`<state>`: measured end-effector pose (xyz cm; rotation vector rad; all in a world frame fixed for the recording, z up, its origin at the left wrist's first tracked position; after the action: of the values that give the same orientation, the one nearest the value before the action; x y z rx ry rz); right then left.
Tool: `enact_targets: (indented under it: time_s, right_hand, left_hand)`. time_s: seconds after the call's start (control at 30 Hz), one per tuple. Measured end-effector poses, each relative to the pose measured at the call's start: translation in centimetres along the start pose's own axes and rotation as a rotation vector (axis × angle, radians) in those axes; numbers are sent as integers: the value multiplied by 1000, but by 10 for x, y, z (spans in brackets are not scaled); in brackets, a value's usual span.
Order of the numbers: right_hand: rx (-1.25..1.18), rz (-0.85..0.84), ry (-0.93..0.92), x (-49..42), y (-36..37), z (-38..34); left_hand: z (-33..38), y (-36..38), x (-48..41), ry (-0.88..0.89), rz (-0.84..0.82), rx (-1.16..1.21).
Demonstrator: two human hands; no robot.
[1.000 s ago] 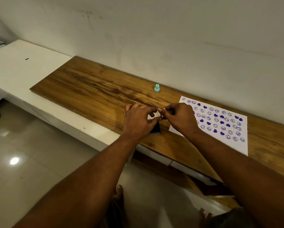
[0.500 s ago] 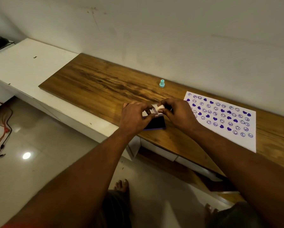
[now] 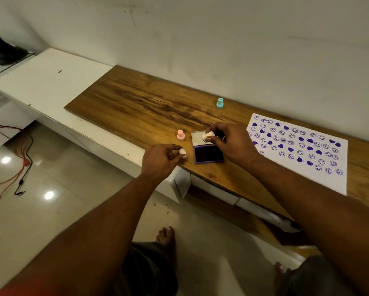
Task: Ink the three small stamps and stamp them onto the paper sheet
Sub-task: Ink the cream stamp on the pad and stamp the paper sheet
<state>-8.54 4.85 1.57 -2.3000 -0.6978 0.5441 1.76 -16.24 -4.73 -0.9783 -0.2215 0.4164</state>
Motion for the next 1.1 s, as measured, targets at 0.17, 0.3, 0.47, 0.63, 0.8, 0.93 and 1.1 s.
enact_targets:
  time_s: [0.17,0.3,0.47,0.63,0.8,0.93,1.1]
  right_hand:
    - [7,-15,13,3,1,4]
    - [23,-19,40,6,-1,13]
    - [100,-35,30,7,2,17]
    - [174,-113,-6,9,13,18]
    - [225,-169,-8,8,14,5]
    - [62,69,-71,-12,-23,-28]
    - [264,-131,37,0,18,-4]
  left_hand:
    - [-2,7,-9,-90,13,-3]
    - [0,5,-9,-115,30,-37]
    - [21,-5,-4,-2,109,-60]
    - [66,9,5,264,52,-207]
    - [76,27,0,252,10,-375]
    - [76,29,-6,206,24,-369]
    - [71,32,-9,120,-4,-342]
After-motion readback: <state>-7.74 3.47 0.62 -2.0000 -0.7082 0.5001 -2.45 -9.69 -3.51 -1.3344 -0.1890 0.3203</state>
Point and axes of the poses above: each hand's wrist, its own x-axis away from the middle knuckle, its own y-axis out of the palm, z = x × y, the point moved 9 cm from there along -x, towards the middle knuckle, and after that the axes turned 7 degrees about -y, right-handed, at the moved point
